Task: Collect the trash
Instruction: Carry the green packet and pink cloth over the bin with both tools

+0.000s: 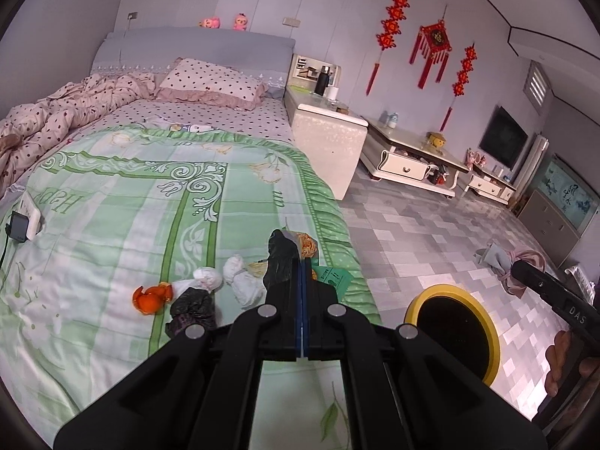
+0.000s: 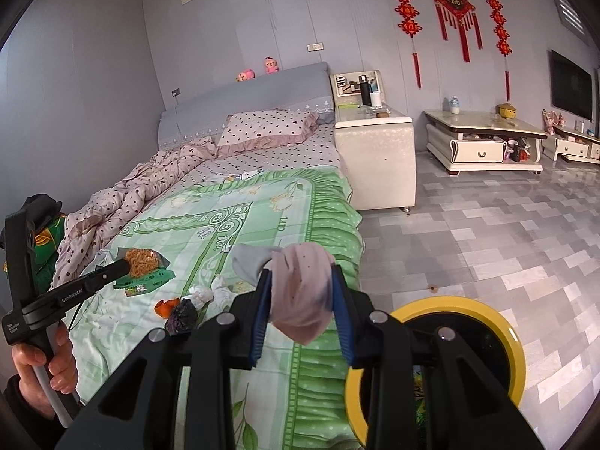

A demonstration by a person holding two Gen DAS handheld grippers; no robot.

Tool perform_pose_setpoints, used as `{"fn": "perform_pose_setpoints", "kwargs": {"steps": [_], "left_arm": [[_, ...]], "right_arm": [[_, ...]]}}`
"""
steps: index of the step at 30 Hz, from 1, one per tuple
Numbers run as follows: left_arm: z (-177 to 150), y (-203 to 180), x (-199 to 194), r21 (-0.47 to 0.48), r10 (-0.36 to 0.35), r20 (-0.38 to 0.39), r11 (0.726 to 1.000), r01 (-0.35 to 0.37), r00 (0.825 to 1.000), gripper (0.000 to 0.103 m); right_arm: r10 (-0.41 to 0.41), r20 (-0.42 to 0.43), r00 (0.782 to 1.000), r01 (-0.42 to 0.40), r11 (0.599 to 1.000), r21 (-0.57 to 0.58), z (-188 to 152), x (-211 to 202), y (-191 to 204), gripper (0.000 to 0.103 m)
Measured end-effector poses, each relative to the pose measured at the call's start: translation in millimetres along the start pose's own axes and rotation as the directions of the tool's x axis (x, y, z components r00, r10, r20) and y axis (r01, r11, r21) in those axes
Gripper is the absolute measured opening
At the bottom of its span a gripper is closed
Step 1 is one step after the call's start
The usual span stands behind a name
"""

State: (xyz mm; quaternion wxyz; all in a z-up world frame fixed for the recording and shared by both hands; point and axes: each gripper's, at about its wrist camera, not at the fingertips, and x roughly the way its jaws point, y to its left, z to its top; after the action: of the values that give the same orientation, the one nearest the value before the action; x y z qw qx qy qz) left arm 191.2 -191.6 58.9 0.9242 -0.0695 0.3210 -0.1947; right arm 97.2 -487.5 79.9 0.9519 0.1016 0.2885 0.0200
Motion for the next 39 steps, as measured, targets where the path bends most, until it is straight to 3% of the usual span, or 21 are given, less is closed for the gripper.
{"fn": "perform_pose_setpoints", "kwargs": {"steps": [17,29,39], "left_arm": [[-9.0,-121.8,53.4,0.117,-0.145,-0.082,0.981,0.154,0.986,0.0],[-38.3,-190.5,105.7,0.167,-0.216,-0.186,0.954,0.247,0.959,0.0],[-75.3,-217.8,146.7,0.179,-0.249,-0.274,0.936,0.304,0.929,0.0]], "right_arm": [[-0.128,0.024,0.992,0.124,0.986,0.108,-10.1,-33.6,-91.8,0.03],[-0.182,-0.012,0.983,0.181,0.968,0.175,-25.4,-25.7,-134.7,0.03],[-0.2,-0.076,0.977,0.212,0.951,0.225,-43.4,-6.7,-169.1,0.03]]}}
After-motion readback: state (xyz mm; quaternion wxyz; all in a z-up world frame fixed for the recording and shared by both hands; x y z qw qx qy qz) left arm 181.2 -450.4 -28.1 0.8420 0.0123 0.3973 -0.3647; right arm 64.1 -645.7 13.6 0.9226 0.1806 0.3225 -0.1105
